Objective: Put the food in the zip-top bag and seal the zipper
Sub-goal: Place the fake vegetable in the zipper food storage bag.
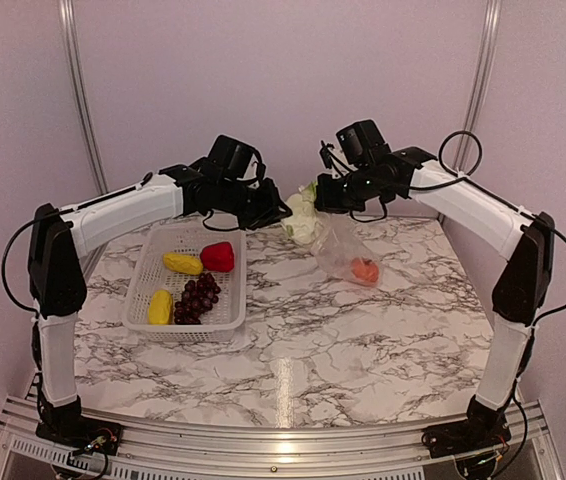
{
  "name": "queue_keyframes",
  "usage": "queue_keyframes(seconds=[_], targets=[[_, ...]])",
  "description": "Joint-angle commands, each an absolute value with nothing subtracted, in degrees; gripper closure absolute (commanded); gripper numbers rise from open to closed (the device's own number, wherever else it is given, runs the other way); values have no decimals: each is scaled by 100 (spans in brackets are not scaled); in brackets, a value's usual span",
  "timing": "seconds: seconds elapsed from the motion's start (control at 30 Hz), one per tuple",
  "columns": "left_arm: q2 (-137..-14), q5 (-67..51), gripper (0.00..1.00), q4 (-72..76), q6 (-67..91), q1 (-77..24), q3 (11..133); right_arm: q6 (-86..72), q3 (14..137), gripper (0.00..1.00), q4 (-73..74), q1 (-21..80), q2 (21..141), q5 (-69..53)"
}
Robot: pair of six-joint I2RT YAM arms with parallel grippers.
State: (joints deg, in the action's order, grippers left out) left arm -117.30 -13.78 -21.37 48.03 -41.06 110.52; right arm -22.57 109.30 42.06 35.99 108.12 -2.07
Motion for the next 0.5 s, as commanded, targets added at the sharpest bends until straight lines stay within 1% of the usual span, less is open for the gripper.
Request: queue_keyframes(seconds=[0.0,0.17,0.23,0.37,0.47], targets=[[-11302,-1312,100,-1747,4204,-4315,10589,-2390,11120,100,4235,3407,10874,-207],[-10502,-1233,100,-994,3799,-4314,9557,-2417,11101,100,4227,3116,10823,-220],[-10381,-1486,100,-676,3712,-4315,9330,-2417,11071,100,4190,3036,10819,-245],[-10663,-1775,100,-824,3649,-4324,9624,-2435,11042,100,4064,3001,10840,-401],[-10905,-1750,100,-1027,3542,-4386,9940,-2436,11126,100,4017,2984,10884,-445]])
